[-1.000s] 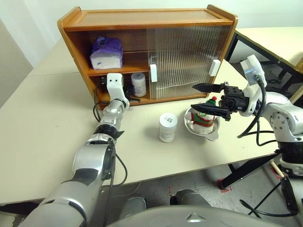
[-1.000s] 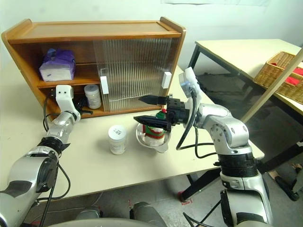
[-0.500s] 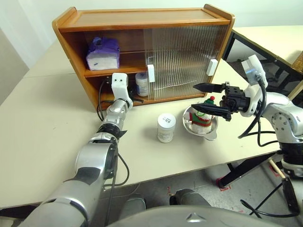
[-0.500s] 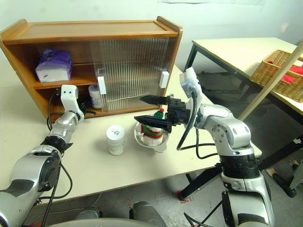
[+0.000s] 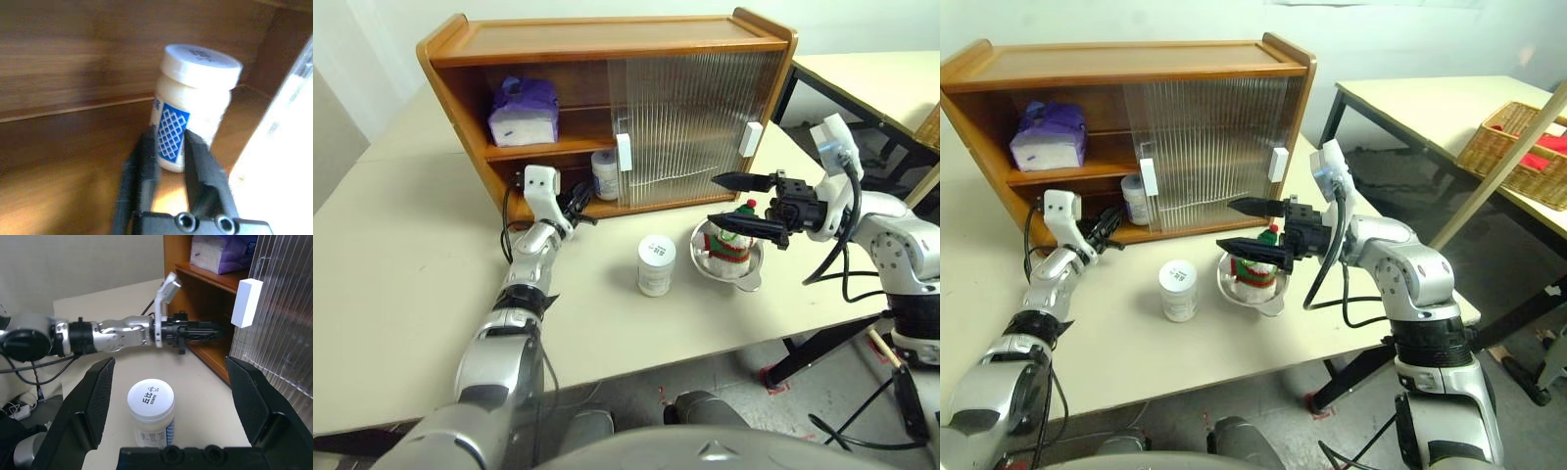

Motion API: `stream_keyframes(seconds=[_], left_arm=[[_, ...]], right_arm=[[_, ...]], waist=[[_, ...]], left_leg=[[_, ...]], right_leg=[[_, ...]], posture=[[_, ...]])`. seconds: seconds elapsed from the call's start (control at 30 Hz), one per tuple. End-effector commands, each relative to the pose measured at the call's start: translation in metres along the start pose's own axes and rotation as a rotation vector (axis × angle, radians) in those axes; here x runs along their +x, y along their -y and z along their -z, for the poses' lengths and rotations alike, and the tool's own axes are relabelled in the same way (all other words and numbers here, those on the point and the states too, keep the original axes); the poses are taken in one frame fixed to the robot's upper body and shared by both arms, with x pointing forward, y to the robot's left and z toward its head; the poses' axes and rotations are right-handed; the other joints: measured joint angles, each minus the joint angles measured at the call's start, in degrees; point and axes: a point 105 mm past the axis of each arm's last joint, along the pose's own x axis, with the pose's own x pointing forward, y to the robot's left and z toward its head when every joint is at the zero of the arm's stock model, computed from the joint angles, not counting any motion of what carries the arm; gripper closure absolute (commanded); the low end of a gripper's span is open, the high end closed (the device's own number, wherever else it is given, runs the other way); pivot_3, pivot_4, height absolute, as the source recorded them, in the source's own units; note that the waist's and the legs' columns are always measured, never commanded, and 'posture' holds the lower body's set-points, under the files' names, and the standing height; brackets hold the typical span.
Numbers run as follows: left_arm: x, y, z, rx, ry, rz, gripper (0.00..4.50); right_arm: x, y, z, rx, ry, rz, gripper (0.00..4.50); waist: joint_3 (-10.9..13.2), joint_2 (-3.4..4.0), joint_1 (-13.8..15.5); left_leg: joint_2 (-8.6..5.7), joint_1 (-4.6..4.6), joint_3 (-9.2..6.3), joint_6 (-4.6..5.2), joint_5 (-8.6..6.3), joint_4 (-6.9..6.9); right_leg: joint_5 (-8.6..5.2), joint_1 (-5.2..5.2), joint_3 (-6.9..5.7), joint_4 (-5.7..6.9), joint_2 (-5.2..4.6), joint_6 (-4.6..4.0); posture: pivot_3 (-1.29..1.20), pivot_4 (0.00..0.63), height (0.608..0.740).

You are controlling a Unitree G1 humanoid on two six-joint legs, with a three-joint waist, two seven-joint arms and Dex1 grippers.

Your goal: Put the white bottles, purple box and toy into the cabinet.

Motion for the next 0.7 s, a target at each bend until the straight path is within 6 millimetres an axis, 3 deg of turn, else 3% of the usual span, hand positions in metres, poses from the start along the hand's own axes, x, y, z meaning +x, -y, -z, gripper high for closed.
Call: stream_keyframes(seconds=[0.03,0.23,0.37,0.7], left_arm=[[-0.024,0.017,-0.014,0.025,0.039,0.175,2.2],[-0.073,0.045,-0.014,0.013,-0.04,0.508,0.04],[-0.093,0.058,-0.006,0.051,-0.103,0.643,0.01],[-0.107,0.08,0.01,0.045,-0.178,0.805,0.01]], right_arm=[[0.002,0.001,-0.003,-0.017,0.002,-0.014,0.0],[0.003,0.002,-0.003,-0.017,0.003,-0.02,0.0],[0.003,0.002,-0.004,-0.02,0.005,-0.022,0.0],[0.002,0.001,-0.004,-0.022,0.004,-0.021,0.0]], waist=[[-0.01,0.01,-0.04],[-0.05,0.08,0.51],[-0.14,0.21,1.38],[-0.13,0.33,1.63]], left_leg=[[0.0,-0.01,0.02,-0.01,-0.01,-0.01],[0.05,-0.14,0.06,-0.12,-0.12,-0.04],[0.13,-0.26,0.04,-0.2,-0.17,-0.02],[0.33,-0.48,-0.53,-0.21,-0.18,-0.05]], right_leg=[[-0.01,-0.02,0.0,0.0,0.0,-0.01],[-0.07,-0.28,0.0,0.13,0.02,-0.17],[-0.08,-0.48,0.03,0.16,-0.01,-0.33],[0.11,-0.84,0.26,0.22,-0.11,-0.81]], posture=[[-0.11,0.0,0.74],[-0.1,0.0,0.74],[-0.1,0.0,0.74],[-0.11,0.0,0.74]])
